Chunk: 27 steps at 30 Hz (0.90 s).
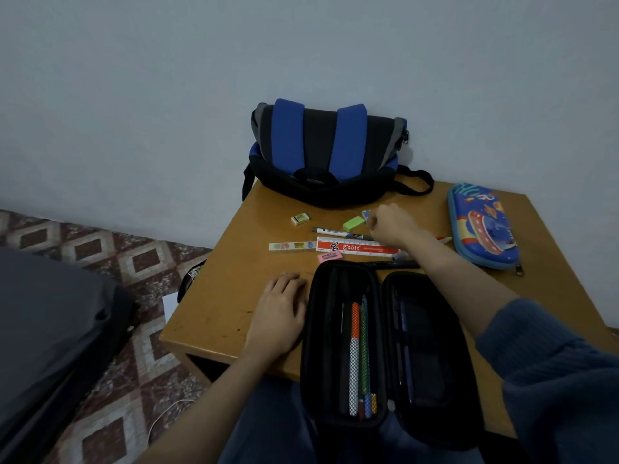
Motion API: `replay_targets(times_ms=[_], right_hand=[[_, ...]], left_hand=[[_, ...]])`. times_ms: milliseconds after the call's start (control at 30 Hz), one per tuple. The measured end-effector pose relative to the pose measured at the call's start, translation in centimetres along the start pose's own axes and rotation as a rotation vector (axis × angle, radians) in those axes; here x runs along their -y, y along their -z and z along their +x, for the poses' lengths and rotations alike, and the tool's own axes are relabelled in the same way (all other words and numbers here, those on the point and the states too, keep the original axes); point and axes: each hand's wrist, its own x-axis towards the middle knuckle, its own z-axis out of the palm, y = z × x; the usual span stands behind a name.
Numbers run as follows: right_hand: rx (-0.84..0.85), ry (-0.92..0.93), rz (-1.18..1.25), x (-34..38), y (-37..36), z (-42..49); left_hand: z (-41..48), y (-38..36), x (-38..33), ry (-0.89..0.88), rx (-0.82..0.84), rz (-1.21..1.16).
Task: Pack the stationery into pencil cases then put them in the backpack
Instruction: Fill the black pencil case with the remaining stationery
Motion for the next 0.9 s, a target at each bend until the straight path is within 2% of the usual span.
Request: replay_targets(times_ms=[133, 300, 467, 733, 900], right_hand=[[0.026, -0.03, -0.15, -1.9, 0.8, -0.9], [-0.029, -0.02, -0.069, -2.7, -0.1, -1.0], [-0.112, 0.032, -0.013, -0.4, -1.5, -0.1], [-0.04, 0.066, -0.192, 1.8, -2.2, 1.1], [-0.054, 0.075, -0.125, 2.1, -2.4, 0.7]], left_hand=[[0.0, 0.0, 0.0, -0.004, 0.003, 0.009], [0.0, 0.0, 0.0, 0.003, 0.007, 0.018], [0.0, 0.1, 0.0, 0.002, 0.002, 0.016], [0.0, 0.0, 0.1, -0.006, -0.004, 0.016], [0.0, 0.0, -0.1, -0.006, -0.02, 0.009]])
